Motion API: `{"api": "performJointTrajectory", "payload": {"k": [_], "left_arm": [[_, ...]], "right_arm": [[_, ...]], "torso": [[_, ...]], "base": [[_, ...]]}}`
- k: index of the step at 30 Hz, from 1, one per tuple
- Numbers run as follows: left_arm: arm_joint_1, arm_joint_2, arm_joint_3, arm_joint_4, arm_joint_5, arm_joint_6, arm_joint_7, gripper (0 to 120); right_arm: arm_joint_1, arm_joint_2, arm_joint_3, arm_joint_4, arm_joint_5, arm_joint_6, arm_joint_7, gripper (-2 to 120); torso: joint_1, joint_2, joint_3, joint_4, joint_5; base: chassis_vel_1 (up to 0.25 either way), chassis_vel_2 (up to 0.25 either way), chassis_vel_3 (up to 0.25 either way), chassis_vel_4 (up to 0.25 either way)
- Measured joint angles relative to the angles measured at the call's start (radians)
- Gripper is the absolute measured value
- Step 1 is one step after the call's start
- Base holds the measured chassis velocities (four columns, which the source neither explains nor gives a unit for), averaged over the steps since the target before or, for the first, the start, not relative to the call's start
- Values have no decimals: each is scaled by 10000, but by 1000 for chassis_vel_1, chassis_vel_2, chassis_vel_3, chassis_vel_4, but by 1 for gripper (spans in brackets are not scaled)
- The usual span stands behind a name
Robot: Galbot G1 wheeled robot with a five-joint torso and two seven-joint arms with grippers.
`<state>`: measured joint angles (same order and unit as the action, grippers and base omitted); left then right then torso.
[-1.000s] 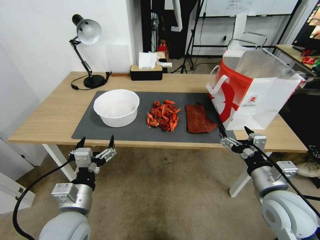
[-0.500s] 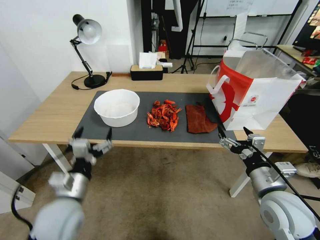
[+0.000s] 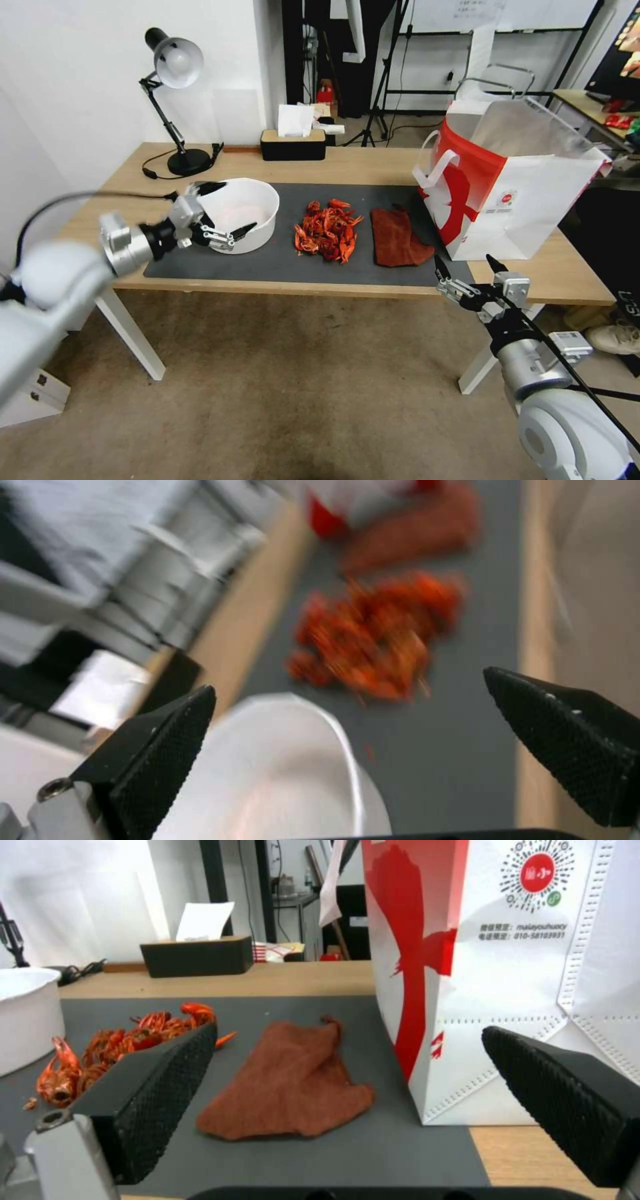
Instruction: Sweep shrimp from table into container with towel, then put container into takeout bag.
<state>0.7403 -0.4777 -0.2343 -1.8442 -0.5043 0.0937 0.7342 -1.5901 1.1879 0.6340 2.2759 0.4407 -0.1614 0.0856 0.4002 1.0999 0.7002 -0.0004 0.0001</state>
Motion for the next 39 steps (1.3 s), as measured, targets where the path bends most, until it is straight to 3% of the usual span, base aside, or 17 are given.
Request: {"api": "performJointTrajectory", "payload": {"k": [1, 2, 3, 4, 5, 6, 8, 9, 11, 12, 15, 18, 22, 30, 39], "left_arm": [[-1002, 208, 641, 161, 1149, 231, 1311, 100], [-1807, 252, 1198, 316, 2146, 241, 2038, 100], [-1807, 252, 1198, 316, 2146, 241, 2038, 100], [-2864, 200, 2086, 607, 3558, -85, 2436, 100], [-3514, 79, 2661, 826, 4439, -331, 2618, 100], [-3514, 79, 2661, 826, 4439, -331, 2618, 100], [-4533, -166, 3589, 1173, 5409, -559, 2814, 100], [-4533, -166, 3589, 1173, 5409, -559, 2814, 100], [-5348, -336, 4450, 1610, 5682, -576, 3385, 100], [-5348, -336, 4450, 1610, 5682, -576, 3385, 100], [-6122, -603, 5335, 2326, 5986, -648, 4450, 100], [-6333, -694, 5569, 2527, 6063, -672, 4690, 100], [-7049, -1114, 6352, 3246, 6347, -840, 5387, 100], [-7993, -1745, 7260, 4334, 6407, -892, 5682, 100], [-8444, -2214, 7770, 4978, 6145, -896, 5842, 98]], "right_arm": [[-29, 17, 9, 14, -52, 44, -13, 100], [-37, 27, 9, 24, -86, 69, -16, 100], [-37, 27, 9, 24, -86, 69, -16, 100], [-43, 50, 9, 28, -119, 84, -16, 100], [-52, 67, 9, 28, -153, 98, -16, 100], [-52, 67, 9, 28, -153, 98, -16, 100], [-95, 109, 6, 18, -248, 209, -15, 100], [-95, 109, 6, 18, -248, 209, -15, 100], [-141, 123, 8, -9, -288, 331, 0, 100], [-141, 123, 8, -9, -288, 331, 0, 100], [-203, 97, 95, -6, -282, 422, 45, 100], [-223, 79, 121, -7, -274, 458, 59, 100], [-280, 79, 134, -25, -264, 525, 83, 100], [-293, 122, 65, -114, -293, 590, 107, 100], [-278, 85, 79, -215, -292, 673, 143, 100]], "torso": [[-1, 0, -1, 7, 0], [-1, 0, -2, 9, -3], [-1, 0, -2, 9, -3], [-3, 1, -2, 9, 1], [-2, 0, -1, 6, -5], [-2, 0, -1, 6, -5], [-1, 0, -1, 1, 0], [-1, 0, -1, 1, 0], [-1, 0, -1, 1, 0], [-1, 0, -1, 1, 0], [-1, 0, 0, 7, -6], [-1, 0, -1, 8, -4], [-1, 0, -1, 3, -1], [-1, 0, -1, 5, -1], [-1, 2, -2, 4, -1]], "base": [[0, 0, 0, 0], [0, 0, 0, 0], [0, 0, 0, 0], [0, 0, 0, 0], [0, 0, 0, 0], [0, 0, 0, 0], [0, 0, 0, 0], [0, 0, 0, 0], [0, 0, 0, 0], [0, 0, 0, 0], [0, 0, 0, 0], [0, 0, 0, 0], [0, 0, 0, 0], [0, 0, 0, 0], [0, 0, 0, 0]]}}
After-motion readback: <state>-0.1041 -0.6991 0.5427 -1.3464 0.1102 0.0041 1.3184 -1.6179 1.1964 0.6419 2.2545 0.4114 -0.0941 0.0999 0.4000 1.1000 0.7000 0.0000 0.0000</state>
